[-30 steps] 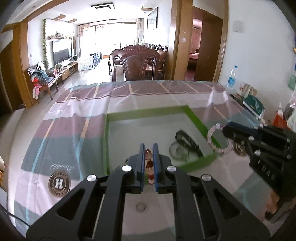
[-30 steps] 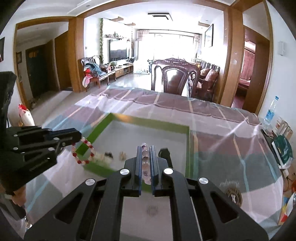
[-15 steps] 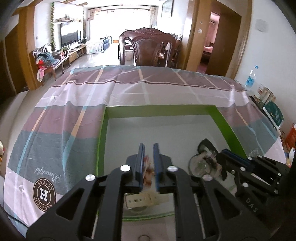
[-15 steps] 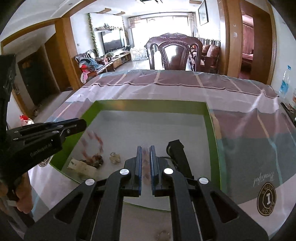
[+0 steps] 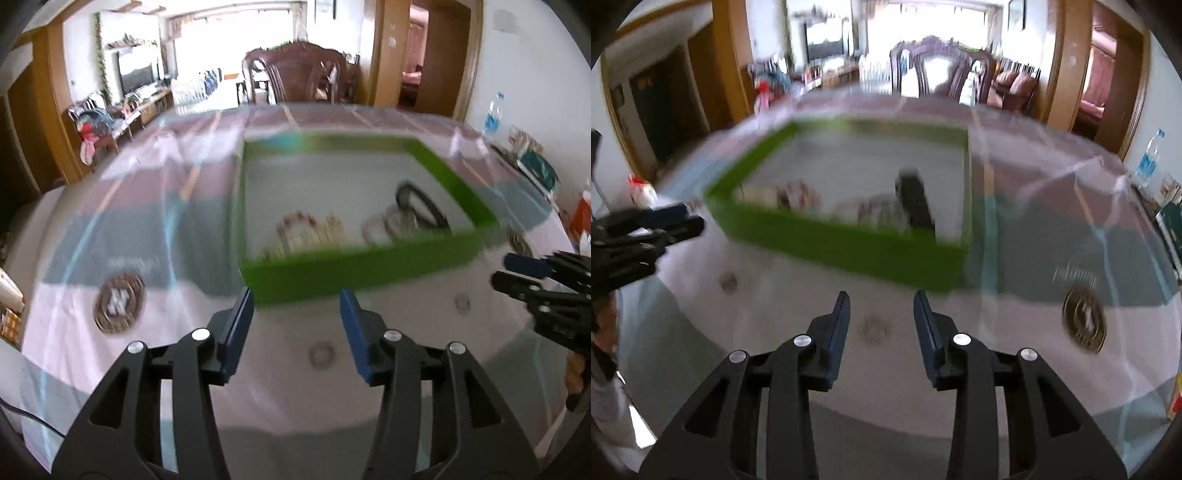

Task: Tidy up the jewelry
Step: 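Move the left gripper to the black hair tie while the right gripper approaches the silver beaded ring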

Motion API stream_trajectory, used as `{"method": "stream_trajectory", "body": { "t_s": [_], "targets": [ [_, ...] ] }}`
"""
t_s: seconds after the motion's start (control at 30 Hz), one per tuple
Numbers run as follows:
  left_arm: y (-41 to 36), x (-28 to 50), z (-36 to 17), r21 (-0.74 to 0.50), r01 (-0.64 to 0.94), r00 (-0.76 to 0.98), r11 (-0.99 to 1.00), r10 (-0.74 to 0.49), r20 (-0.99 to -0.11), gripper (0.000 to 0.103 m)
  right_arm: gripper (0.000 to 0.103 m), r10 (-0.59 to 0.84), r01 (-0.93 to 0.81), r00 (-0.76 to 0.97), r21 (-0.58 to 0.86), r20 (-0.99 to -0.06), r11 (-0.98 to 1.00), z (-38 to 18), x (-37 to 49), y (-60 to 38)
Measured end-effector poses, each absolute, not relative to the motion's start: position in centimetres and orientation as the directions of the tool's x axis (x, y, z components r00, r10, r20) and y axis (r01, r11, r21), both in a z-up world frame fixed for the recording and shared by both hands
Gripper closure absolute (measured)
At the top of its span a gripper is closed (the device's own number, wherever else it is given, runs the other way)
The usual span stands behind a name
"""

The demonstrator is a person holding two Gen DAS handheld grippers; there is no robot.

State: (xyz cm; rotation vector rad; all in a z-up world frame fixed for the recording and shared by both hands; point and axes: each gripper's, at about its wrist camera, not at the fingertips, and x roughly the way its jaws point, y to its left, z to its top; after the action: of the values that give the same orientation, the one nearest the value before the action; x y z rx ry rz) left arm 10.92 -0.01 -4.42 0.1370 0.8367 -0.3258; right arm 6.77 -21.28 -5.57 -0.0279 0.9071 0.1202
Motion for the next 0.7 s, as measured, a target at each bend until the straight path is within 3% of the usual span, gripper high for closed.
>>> {"method": "stream_trajectory", "body": {
  "t_s": [0.1, 0.2, 0.43, 0.5, 0.57, 0.7],
  "targets": [
    [-1.0, 10.2, -6.3, 0.002, 0.368, 0.587, 0.930, -0.231, -0.776, 0.054, 0.067, 0.097, -0.106, 0.555, 0.045, -0.826, 0.993, -8.1, 7.3, -21.1],
    [-1.5, 9.9, -7.5, -0.004, 0.378, 0.562, 0.926, -0.234, -0.794, 0.054, 0.061, 0.106, -0.108, 0.531, 0.057, -0.841, 0.993, -9.3, 7.9, -20.7],
    [-1.6, 10.0, -8.7, -0.012, 0.383, 0.541, 0.924, -0.235, -0.808, 0.053, 0.060, 0.085, -0.121, 0.538, 0.024, -0.838, 0.992, -10.1, 8.2, -19.5],
    [-1.7, 10.2, -8.9, -0.013, 0.381, 0.537, 0.924, -0.233, -0.811, 0.053, 0.064, 0.080, -0.113, 0.542, 0.021, -0.837, 0.993, -10.1, 8.1, -19.5],
    [-1.6, 10.2, -9.0, -0.016, 0.381, 0.532, 0.925, -0.233, -0.814, 0.053, 0.082, 0.095, -0.131, 0.538, 0.028, -0.837, 0.991, -10.0, 8.0, -19.1],
    [-1.7, 10.2, -9.4, -0.018, 0.383, 0.523, 0.924, -0.233, -0.820, 0.053, 0.082, 0.114, -0.151, 0.530, 0.039, -0.841, 0.988, -9.9, 6.9, -18.3]
  ]
}}
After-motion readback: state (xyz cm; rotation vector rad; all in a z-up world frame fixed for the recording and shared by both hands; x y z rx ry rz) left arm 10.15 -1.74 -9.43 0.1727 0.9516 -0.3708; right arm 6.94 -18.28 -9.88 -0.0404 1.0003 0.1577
